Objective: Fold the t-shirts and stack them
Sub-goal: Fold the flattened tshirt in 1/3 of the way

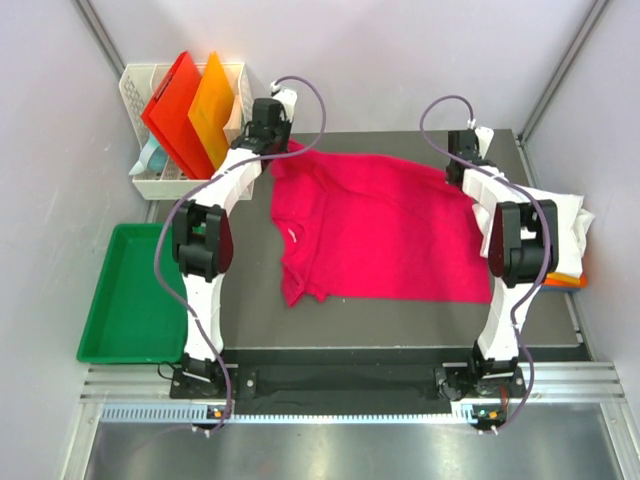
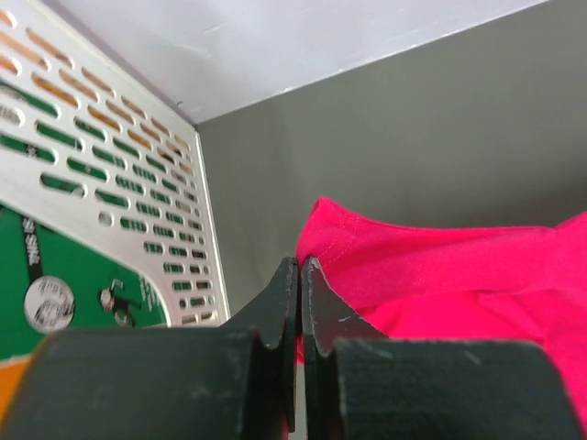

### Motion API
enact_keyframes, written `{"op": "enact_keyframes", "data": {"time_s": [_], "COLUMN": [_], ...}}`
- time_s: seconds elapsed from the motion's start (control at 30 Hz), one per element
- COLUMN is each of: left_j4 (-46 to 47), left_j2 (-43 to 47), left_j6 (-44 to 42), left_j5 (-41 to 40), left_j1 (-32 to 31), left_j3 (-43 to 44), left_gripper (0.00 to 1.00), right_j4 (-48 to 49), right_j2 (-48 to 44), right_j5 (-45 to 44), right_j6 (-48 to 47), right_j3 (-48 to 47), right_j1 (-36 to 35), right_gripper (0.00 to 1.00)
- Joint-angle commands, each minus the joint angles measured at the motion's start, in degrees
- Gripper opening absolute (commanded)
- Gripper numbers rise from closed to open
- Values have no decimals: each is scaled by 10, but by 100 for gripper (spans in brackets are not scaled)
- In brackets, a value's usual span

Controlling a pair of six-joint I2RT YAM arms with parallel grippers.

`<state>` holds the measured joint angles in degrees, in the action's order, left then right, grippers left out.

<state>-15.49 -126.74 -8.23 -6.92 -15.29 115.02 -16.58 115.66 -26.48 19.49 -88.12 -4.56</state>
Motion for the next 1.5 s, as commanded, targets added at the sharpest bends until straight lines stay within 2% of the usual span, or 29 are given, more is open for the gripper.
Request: {"op": "enact_keyframes", "data": {"time_s": [0.0, 0.4, 0.47, 0.77, 1.1, 1.47], "left_j4": [-1, -34, -38, -46, -86, -154], "left_j2": [72, 139, 150, 170, 159, 107], "left_j6": [21, 21, 22, 20, 7, -12], "left_j5": [11, 67, 94, 112, 145, 169], "left_j1": [4, 4, 4, 3, -3, -24], "left_j3": [-39, -152, -170, -226, -229, -236], "left_gripper": [0, 0, 0, 0, 0, 0], "right_j4": [32, 26, 22, 2, -35, -88], "right_j2": [-58, -128, -133, -142, -144, -100], "right_j5": [-21, -81, -81, -78, -81, -80], "right_j6": [13, 30, 32, 68, 100, 122], "right_j3": [20, 66, 79, 135, 177, 160], "right_j1": [-5, 6, 7, 7, 7, 11], "right_gripper": [0, 0, 0, 0, 0, 0]}}
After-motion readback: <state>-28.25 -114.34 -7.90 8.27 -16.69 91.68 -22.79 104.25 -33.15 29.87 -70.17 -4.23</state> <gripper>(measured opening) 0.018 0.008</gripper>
